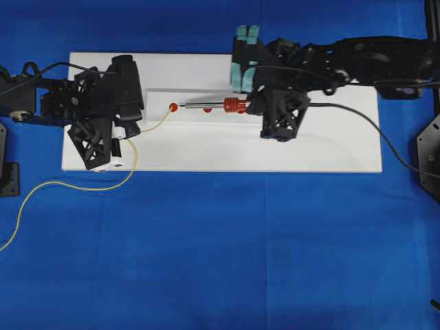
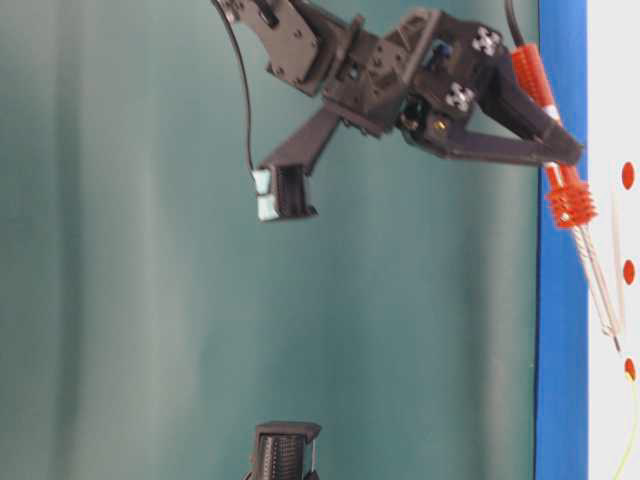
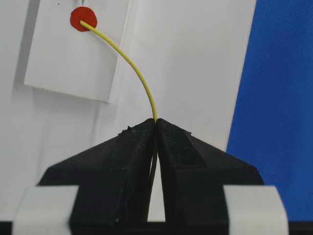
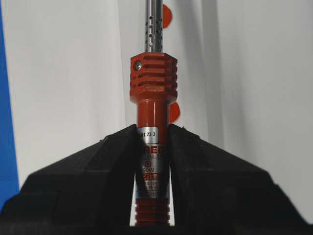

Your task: Touch the tip of the soldering iron to the tip of the solder at the mark.

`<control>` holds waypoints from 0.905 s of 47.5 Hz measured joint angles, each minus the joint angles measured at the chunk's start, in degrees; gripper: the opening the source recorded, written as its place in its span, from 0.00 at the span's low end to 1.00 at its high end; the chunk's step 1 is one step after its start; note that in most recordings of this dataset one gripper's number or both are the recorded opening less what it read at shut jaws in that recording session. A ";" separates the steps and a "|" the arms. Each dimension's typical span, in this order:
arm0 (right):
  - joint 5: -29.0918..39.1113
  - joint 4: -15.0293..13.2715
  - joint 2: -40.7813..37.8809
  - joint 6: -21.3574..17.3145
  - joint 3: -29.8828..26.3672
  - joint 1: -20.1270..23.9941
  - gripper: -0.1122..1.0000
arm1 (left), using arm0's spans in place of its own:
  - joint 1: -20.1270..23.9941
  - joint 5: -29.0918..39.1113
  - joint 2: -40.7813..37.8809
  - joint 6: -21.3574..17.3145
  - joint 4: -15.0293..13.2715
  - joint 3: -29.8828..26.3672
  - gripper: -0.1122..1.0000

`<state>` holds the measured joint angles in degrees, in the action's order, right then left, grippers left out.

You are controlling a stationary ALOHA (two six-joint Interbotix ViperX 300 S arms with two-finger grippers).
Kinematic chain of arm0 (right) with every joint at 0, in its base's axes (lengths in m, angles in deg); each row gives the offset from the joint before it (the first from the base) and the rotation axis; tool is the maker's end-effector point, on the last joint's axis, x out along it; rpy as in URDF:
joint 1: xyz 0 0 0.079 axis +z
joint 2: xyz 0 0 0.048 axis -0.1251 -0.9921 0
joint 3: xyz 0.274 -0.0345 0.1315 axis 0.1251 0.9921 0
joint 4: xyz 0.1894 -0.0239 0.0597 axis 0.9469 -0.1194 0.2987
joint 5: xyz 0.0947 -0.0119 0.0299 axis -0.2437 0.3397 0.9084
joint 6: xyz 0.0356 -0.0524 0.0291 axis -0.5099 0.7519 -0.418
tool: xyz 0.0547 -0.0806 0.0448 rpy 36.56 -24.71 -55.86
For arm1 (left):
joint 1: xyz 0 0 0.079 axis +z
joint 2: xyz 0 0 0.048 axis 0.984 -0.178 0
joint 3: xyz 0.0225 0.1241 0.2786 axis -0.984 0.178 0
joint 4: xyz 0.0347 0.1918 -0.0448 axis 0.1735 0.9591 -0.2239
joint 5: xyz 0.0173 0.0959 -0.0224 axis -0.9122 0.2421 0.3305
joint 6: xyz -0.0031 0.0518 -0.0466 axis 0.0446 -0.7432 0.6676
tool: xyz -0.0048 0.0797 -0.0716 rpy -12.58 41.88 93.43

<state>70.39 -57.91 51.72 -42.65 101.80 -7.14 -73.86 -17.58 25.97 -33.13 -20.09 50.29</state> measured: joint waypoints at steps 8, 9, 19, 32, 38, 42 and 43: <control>0.35 -0.44 -1.05 -0.26 -0.88 0.00 0.16 | 0.00 0.09 0.00 0.00 0.00 0.00 0.13; 0.44 -0.35 -1.05 -0.26 -0.88 0.00 0.16 | -0.09 0.00 0.00 0.00 0.00 0.00 0.13; 0.53 -0.44 -1.05 -0.26 -0.88 0.00 0.16 | 0.00 0.09 -0.09 0.00 0.00 0.00 0.13; 0.62 -0.62 -1.58 -0.26 -1.14 0.00 0.16 | 0.00 0.00 -0.09 0.00 0.00 -0.09 0.13; 0.62 -0.88 -1.67 -0.26 -1.32 0.00 0.16 | 0.00 0.00 -0.09 0.00 0.09 0.00 0.13; 0.62 -0.88 -1.67 -0.26 -1.32 0.00 0.16 | 0.00 0.00 -0.09 0.00 0.00 0.00 0.13; 0.62 -0.88 -1.67 -0.26 -1.32 0.00 0.16 | 0.00 0.00 -0.09 0.00 0.09 0.00 0.13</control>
